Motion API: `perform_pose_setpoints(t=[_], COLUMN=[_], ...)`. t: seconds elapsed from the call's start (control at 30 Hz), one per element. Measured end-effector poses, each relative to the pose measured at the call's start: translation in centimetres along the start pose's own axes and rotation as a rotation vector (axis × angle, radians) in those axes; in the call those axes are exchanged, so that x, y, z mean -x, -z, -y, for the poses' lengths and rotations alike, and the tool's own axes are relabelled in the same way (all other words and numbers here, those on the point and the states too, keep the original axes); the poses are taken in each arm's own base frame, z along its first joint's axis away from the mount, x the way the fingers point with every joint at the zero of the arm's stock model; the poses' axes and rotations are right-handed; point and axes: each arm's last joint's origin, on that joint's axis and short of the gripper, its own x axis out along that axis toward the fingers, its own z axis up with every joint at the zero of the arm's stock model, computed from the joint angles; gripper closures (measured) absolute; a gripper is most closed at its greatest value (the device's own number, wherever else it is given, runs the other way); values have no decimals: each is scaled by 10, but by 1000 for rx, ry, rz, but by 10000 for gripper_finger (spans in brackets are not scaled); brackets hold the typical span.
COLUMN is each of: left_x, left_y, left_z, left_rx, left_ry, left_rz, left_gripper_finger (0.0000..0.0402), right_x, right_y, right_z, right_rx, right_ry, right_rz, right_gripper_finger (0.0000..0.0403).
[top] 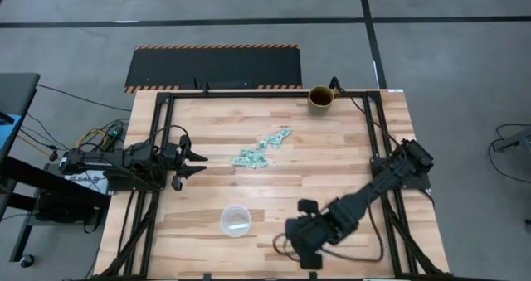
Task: Pick and place items into bin
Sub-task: Put the stevia packet into the right transparent bin
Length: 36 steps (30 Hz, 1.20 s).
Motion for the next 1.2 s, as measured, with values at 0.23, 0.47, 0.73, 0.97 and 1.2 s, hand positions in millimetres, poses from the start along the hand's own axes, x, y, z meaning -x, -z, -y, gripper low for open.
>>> perform_pose_setpoints(t=[0.23,0.47,0.73,0.97,1.2], left_x=[0,0,0,0,0], left_y=[0,0,0,0,0], left_z=[0,0,0,0,0], left_rx=[0,0,0,0,0], left_ry=[0,0,0,0,0], left_rz=[0,0,0,0,0], left_gripper_finger=[281,281,281,281,281], right_x=[15,22,31,39,43], right_y=[-39,-69,-78,-76,-63], right_z=[48,127,213,258,293], right_rx=[64,70,-124,-127,-73], right_ry=[50,127,169,214,251], right_rz=[66,77,52,40,-57], right_gripper_finger=[284,284,284,284,283])
